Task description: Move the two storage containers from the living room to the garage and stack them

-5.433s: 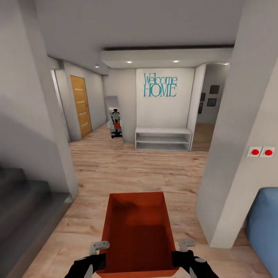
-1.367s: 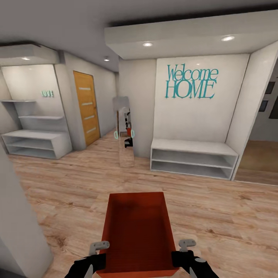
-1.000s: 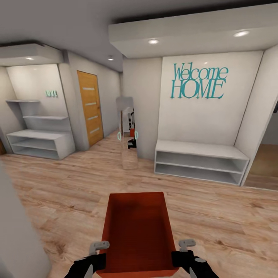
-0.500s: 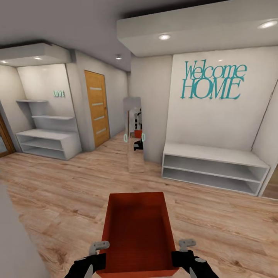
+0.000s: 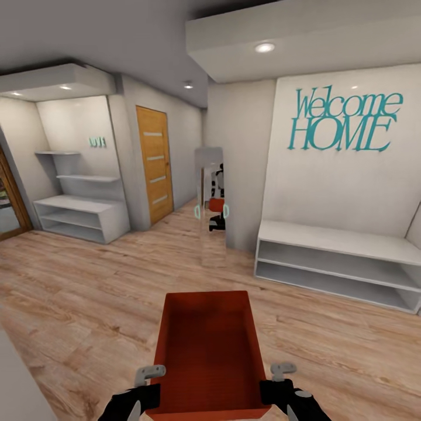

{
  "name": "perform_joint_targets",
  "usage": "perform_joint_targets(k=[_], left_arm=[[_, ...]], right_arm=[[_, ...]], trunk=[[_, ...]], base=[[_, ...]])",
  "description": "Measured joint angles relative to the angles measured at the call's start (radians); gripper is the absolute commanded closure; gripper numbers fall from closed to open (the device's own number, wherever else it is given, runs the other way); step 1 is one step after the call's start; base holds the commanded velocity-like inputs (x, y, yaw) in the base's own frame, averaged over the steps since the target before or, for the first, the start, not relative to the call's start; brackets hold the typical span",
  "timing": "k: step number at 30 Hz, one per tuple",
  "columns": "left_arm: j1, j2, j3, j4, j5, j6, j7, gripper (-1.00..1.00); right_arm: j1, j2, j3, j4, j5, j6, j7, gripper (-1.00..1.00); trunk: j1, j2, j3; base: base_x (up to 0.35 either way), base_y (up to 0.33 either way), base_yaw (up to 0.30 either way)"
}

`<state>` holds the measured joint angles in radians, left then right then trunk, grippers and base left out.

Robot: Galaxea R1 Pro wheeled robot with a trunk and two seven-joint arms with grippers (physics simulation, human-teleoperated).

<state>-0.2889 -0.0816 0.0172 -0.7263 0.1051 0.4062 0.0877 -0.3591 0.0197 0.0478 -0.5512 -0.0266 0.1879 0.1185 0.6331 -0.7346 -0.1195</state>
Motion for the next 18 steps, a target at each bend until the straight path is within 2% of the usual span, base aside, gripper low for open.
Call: perform_joint_targets(k=[5,18], left_arm=[[0.0,-0.001,0.001,0.0,-0.002,0.0,0.0,1.0],[0.0,0.0,0.0,0.0,0.0,0.0,0.0,1.0]], right_arm=[[0.0,-0.001,0.001,0.0,-0.002,0.0,0.0,1.0],[0.0,0.0,0.0,0.0,0.0,0.0,0.0,1.0]], trunk=[[0.0,0.0,0.0],[0.0,0.0,0.0]], base=[[0.327,0.0,0.097],[0.327,0.0,0.243]])
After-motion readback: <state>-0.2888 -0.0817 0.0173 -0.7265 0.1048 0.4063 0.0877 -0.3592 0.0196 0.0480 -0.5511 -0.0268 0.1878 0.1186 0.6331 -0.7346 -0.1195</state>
